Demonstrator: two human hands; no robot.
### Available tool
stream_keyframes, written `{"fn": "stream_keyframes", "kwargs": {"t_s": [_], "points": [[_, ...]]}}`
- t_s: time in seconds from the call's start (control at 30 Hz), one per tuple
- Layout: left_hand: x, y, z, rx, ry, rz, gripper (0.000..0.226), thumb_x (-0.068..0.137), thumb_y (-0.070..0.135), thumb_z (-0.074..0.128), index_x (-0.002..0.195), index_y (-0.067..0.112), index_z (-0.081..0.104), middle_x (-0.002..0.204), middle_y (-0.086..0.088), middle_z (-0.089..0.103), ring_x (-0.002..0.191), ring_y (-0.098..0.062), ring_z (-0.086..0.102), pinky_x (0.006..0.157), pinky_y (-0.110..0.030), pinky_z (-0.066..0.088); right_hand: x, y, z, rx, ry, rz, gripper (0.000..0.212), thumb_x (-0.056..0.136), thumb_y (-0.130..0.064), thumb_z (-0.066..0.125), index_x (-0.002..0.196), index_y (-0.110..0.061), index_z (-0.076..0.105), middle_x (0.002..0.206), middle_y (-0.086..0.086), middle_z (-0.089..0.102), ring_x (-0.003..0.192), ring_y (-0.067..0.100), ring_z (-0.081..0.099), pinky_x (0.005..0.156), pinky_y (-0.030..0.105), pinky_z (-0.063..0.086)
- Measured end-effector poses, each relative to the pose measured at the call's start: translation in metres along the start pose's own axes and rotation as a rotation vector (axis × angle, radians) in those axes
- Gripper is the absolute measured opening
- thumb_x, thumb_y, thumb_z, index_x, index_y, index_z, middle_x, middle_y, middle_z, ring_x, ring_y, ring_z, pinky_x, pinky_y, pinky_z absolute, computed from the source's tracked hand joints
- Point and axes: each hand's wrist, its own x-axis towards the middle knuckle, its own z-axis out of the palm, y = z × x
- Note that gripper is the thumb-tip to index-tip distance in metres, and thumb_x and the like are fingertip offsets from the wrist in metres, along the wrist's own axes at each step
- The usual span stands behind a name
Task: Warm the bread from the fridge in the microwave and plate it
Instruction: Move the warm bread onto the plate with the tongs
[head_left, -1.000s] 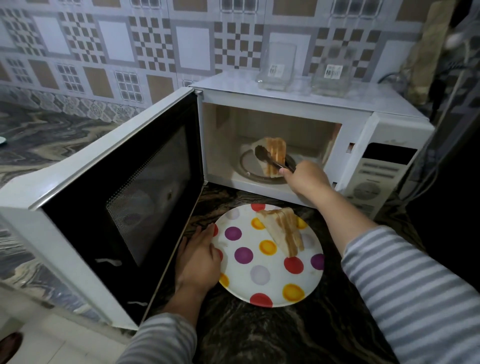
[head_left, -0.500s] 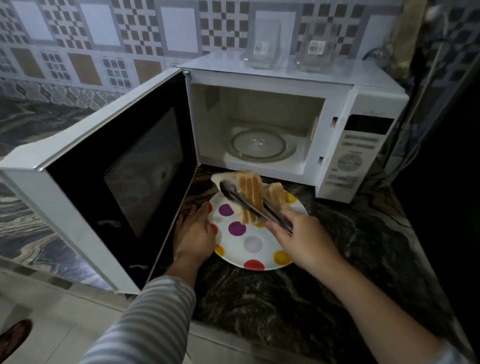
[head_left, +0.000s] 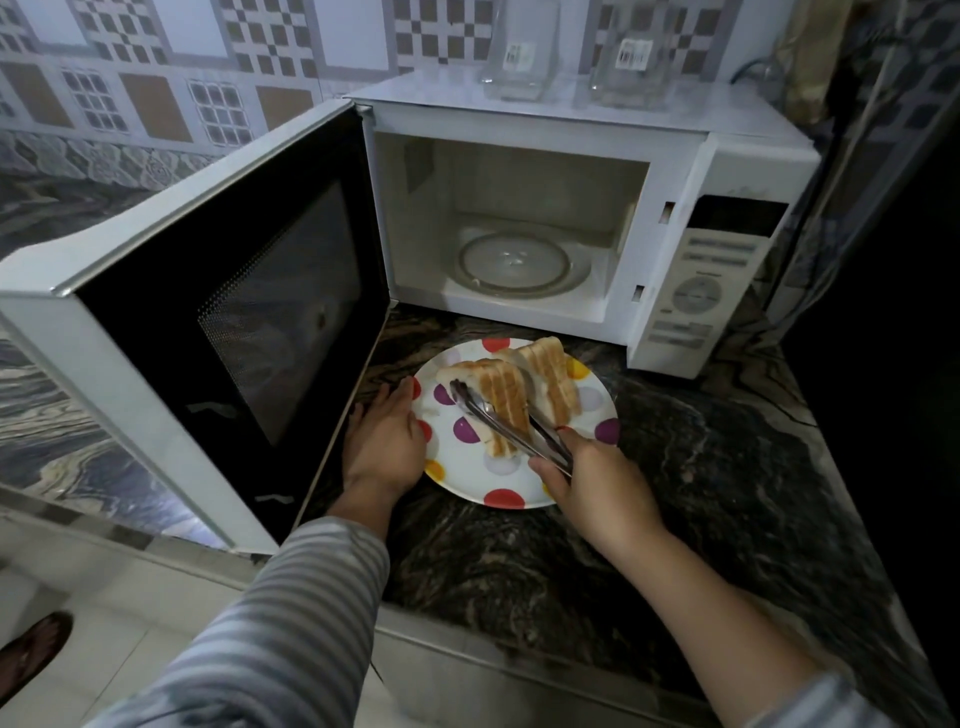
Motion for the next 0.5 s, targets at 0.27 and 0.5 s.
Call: {"fn": "stream_keyframes", "kwargs": {"t_s": [0.27,0.5], "points": [[0.000,0.001,0.000,-0.002,0.004,-0.007,0.054,0.098,0.023,0.033,0.151,0.019,0.023,0.157,0.001,0.026,0.146,-0.014,0.016,0.119,-0.035,0.009,-0.006,0.006,-0.009,0.054,-0.093,0.050,0.049,0.090,-0.055,0.052,0.125,-0.020,0.054,0.111,0.002,0.065,0.100,0.025,0.063,0.077,0.033,0.050],[-0.002,0.002,-0.001,-0.034,0.019,0.004,0.053,0.099,0.024,0.029,0.151,0.016,0.022,0.157,-0.001,0.026,0.145,-0.016,0.018,0.119,-0.038,0.011,-0.041,0.022,-0.050,0.107,-0.121,0.103,0.042,0.088,-0.056,0.054,0.120,-0.029,0.059,0.103,-0.006,0.067,0.093,0.014,0.062,0.068,0.027,0.042]]}}
